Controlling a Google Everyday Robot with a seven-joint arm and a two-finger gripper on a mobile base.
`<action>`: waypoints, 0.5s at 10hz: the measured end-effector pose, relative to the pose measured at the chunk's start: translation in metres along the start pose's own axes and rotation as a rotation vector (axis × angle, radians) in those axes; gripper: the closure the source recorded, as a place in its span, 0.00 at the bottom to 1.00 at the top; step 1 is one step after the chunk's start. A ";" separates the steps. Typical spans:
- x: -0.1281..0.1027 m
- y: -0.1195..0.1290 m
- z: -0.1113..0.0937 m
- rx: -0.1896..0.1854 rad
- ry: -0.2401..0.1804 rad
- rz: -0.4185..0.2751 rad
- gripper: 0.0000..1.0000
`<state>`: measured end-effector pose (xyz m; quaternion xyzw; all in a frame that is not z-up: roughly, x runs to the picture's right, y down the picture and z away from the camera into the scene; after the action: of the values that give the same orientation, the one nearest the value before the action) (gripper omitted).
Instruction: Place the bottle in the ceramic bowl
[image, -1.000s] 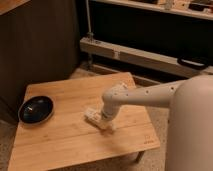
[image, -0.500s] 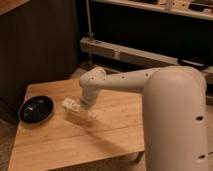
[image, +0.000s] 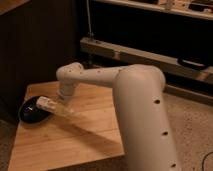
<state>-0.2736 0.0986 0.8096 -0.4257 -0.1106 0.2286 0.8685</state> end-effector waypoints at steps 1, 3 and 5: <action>-0.014 0.005 0.008 -0.027 -0.008 -0.022 1.00; -0.040 0.018 0.026 -0.075 -0.019 -0.064 0.94; -0.050 0.027 0.036 -0.094 -0.012 -0.094 0.74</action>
<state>-0.3394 0.1138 0.8103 -0.4589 -0.1462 0.1847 0.8567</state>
